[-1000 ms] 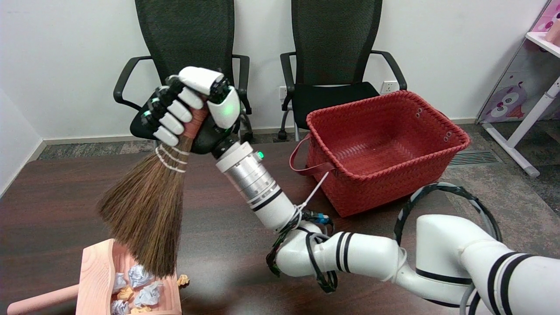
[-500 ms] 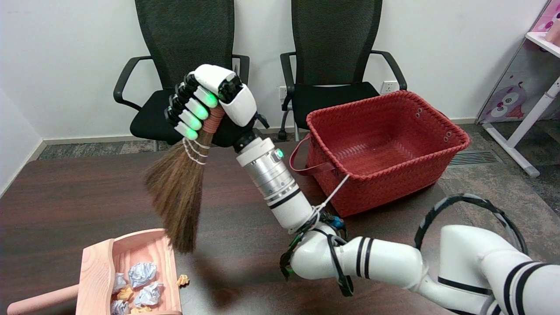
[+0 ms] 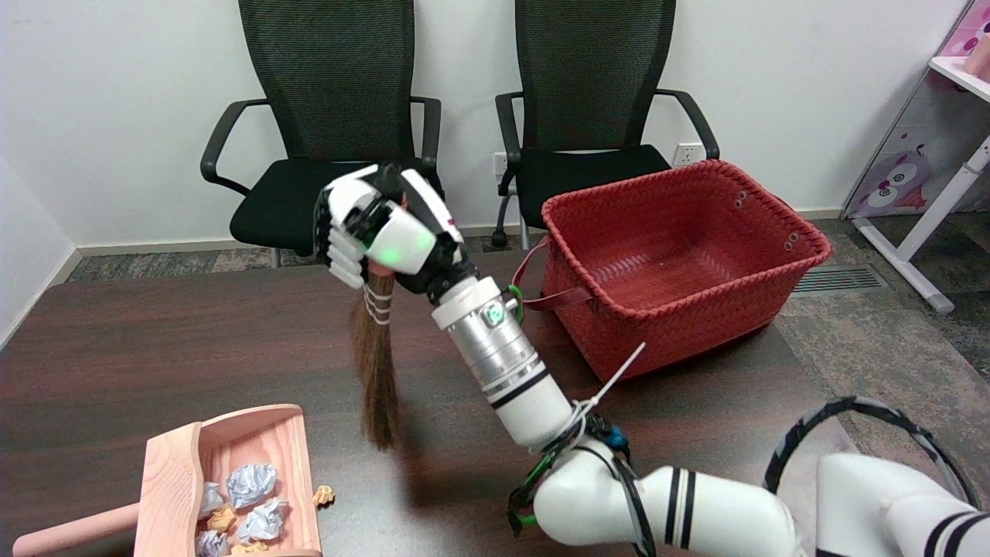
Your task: Sweep the paper ball into the dustpan.
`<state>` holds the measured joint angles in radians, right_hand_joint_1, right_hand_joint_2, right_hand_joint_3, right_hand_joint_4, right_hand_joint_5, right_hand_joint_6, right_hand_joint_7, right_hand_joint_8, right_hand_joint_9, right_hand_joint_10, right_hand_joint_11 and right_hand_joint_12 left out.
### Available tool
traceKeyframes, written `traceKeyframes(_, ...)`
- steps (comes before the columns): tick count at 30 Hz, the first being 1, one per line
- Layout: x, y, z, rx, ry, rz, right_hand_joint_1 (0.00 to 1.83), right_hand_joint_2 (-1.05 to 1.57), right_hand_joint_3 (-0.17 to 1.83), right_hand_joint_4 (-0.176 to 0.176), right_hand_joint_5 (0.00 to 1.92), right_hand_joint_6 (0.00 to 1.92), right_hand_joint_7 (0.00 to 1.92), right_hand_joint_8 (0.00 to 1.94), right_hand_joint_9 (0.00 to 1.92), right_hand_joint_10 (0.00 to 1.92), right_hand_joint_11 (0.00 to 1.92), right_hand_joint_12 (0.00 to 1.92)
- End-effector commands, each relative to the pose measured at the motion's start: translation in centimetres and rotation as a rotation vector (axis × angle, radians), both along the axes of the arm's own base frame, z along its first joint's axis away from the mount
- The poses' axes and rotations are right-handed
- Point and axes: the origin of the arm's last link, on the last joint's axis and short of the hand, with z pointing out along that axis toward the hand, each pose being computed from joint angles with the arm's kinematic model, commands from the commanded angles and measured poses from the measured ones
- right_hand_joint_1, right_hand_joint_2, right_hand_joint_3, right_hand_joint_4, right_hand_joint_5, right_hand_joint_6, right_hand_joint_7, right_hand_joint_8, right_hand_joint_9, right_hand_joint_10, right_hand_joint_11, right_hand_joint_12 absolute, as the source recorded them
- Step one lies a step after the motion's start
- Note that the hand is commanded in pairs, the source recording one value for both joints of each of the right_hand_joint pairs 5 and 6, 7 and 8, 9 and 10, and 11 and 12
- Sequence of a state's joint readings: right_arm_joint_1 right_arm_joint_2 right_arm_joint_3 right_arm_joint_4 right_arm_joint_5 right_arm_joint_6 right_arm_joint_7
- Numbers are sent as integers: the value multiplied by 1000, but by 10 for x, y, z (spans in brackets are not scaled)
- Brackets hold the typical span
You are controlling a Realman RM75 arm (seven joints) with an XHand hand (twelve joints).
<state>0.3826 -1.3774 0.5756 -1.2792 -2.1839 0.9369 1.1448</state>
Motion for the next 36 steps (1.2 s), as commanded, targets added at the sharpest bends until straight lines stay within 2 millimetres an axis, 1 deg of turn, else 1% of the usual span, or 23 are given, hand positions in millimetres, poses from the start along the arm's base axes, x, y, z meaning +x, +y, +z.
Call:
traceKeyframes(1,-3,54,-50,-159,461,-11,797,1537,1791,3,1920,1920,1920,1920,1920,1920,1920,1920)
traceKeyframes(5,-8,64,-70,-165,542,-4,800,1544,1794,3,1920,1920,1920,1920,1920,1920,1920,1920)
traceKeyframes(10,-12,78,-97,-215,661,29,801,1544,1803,4,1920,1920,1920,1920,1920,1920,1920,1920)
traceKeyframes(11,-13,79,-100,-217,673,31,802,1542,1805,4,1920,1920,1920,1920,1920,1920,1920,1920)
traceKeyframes(13,-17,84,-112,-206,695,31,803,1537,1812,4,1920,1920,1920,1920,1920,1920,1920,1920)
traceKeyframes(17,-27,90,-126,-194,737,60,806,1489,1833,3,1920,1920,1920,1920,1920,1920,1920,1920)
traceKeyframes(23,-46,93,-150,-179,823,87,803,1474,1833,3,1920,1920,1920,1920,1920,1920,1920,1920)
traceKeyframes(26,-48,93,-161,-187,838,103,803,1462,1833,3,1920,1920,1920,1920,1920,1920,1920,1920)
traceKeyframes(30,-47,92,-167,-216,851,150,806,1407,1833,1,1920,1920,1920,1920,1920,1920,1920,1920)
traceKeyframes(32,-45,91,-171,-206,844,160,807,1356,1833,0,1920,1920,1920,1920,1920,1920,1920,1920)
traceKeyframes(36,-44,90,-180,-175,833,175,806,1342,1833,0,1920,1920,1920,1920,1920,1920,1920,1920)
